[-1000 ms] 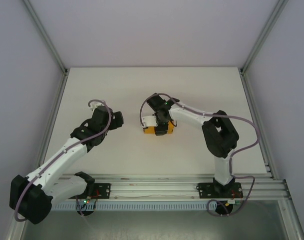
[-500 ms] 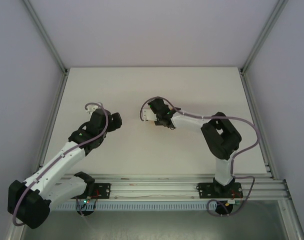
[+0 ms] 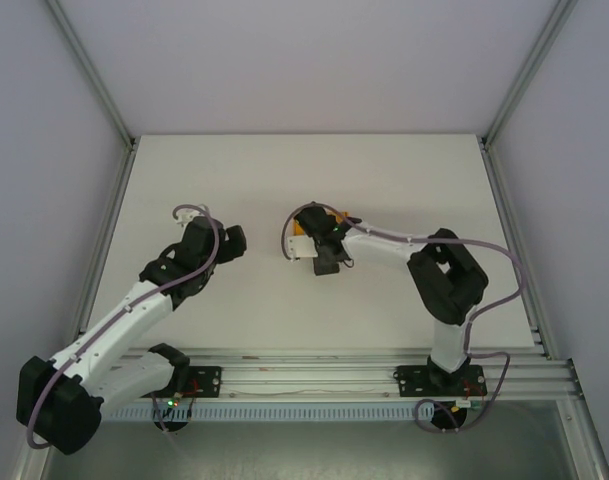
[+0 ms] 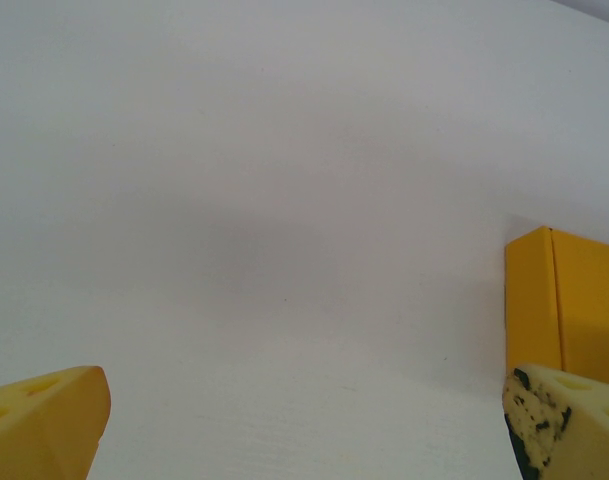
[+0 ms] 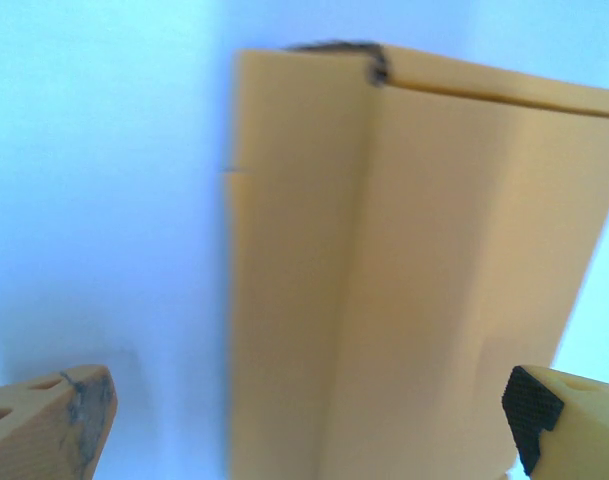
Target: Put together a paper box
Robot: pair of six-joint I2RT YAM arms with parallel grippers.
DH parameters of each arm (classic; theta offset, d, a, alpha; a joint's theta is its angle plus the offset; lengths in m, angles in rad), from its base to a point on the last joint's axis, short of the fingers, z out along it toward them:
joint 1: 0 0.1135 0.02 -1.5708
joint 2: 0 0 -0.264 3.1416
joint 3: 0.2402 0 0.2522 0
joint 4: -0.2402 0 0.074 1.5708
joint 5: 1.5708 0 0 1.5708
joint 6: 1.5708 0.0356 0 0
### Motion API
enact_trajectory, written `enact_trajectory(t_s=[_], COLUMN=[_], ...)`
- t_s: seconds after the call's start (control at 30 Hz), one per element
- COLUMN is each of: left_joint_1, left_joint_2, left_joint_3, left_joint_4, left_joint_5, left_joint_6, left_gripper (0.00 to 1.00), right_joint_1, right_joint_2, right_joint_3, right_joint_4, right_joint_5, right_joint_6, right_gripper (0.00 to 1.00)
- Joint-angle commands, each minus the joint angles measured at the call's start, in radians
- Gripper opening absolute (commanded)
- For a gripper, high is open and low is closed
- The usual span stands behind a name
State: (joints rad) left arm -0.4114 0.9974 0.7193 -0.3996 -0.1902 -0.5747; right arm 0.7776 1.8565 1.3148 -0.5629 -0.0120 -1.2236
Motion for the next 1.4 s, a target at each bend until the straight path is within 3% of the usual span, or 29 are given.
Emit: enact_trajectory(t_s=[0.0,0.07,0.17,0.3,0.4,0.53,0.6,0.67,0.77,0.83,0.9,0.93,0.97,1.0,1.03,1.07,1.13,1.17,1.2,1.23,1.27,1.33,1.37], left_joint_1=[0.008,0.008,0.012,0.091,0.184,0.313,0.344,0.348,0.349,0.352,0.354,0.354,0.385,0.393,0.396,0.399,0.411,0.411,0.415,0.416,0.416,0.416,0.416], left_joint_2=[0.013,0.025,0.037,0.067,0.105,0.163,0.192,0.224,0.268,0.322,0.396,0.39,0.417,0.46,0.475,0.474,0.565,0.511,0.501,0.537,0.546,0.505,0.526], left_joint_3=[0.036,0.044,0.05,0.039,0.011,-0.078,-0.13,-0.203,-0.293,-0.321,-0.367,-0.367,-0.403,-0.439,-0.451,-0.436,-0.433,-0.405,-0.386,-0.42,-0.427,-0.394,-0.412], left_joint_4=[0.021,0.019,0.05,0.141,0.248,0.468,0.6,0.781,0.988,1.069,1.257,1.23,1.326,1.455,1.496,1.406,1.569,1.404,1.35,1.484,1.512,1.371,1.446], left_joint_5=[0.006,-0.012,-0.071,-0.138,-0.168,-0.192,-0.219,-0.261,-0.246,-0.263,-0.298,-0.266,-0.137,-0.088,-0.054,-0.003,0.001,0.012,0.017,0.015,0.008,0.013,0.009], left_joint_6=[0.017,0.035,0.074,0.132,0.173,0.226,0.275,0.343,0.42,0.468,0.52,0.479,0.497,0.528,0.541,0.525,0.561,0.527,0.517,0.539,0.543,0.518,0.532], left_gripper=[1.0,1.0,1.0,1.0,1.0,1.0,1.0,1.0,1.0,1.0,1.0,1.0,1.0,1.0,1.0,1.0,1.0,1.0,1.0,1.0,1.0,1.0,1.0], right_joint_1=[0.001,-0.001,-0.038,-0.165,-0.283,-0.457,-0.528,-0.568,-0.614,-0.632,-0.658,-0.68,-0.702,-0.741,-0.783,-0.799,-0.822,-0.827,-0.811,-0.814,-0.815,-0.812,-0.812], right_joint_2=[-0.045,-0.082,-0.194,-0.396,-0.534,-0.629,-0.634,-0.62,-0.578,-0.528,-0.461,-0.426,-0.409,-0.407,-0.36,-0.32,-0.381,-0.358,-0.347,-0.35,-0.355,-0.358,-0.356], right_joint_3=[0.093,0.072,-0.037,-0.229,-0.366,-0.509,-0.604,-0.732,-0.872,-0.912,-0.926,-0.93,-0.945,-0.964,-1.008,-1.041,-0.966,-0.902,-0.92,-0.936,-0.925,-0.926,-0.928], right_joint_4=[-0.394,-0.354,-0.141,0.266,0.506,0.607,0.697,0.9,1.146,1.257,1.326,1.369,1.407,1.418,1.564,1.683,1.424,1.346,1.404,1.425,1.395,1.395,1.403], right_joint_5=[-0.163,-0.164,-0.183,-0.202,-0.047,0.15,0.199,0.27,0.256,0.255,0.235,0.202,0.198,0.137,0.047,0.016,-0.037,-0.044,-0.013,-0.006,0.007,0.012,0.01], right_joint_6=[0.026,0.054,0.146,0.489,0.798,1.077,1.113,1.146,1.144,1.143,1.163,1.173,1.201,1.232,1.249,1.26,1.264,1.263,1.258,1.269,1.271,1.268,1.268], right_gripper=[1.0,1.0,1.0,1.0,1.0,1.0,1.0,1.0,1.0,1.0,1.0,1.0,1.0,1.0,1.0,1.0,1.0,1.0,1.0,1.0,1.0,1.0,1.0])
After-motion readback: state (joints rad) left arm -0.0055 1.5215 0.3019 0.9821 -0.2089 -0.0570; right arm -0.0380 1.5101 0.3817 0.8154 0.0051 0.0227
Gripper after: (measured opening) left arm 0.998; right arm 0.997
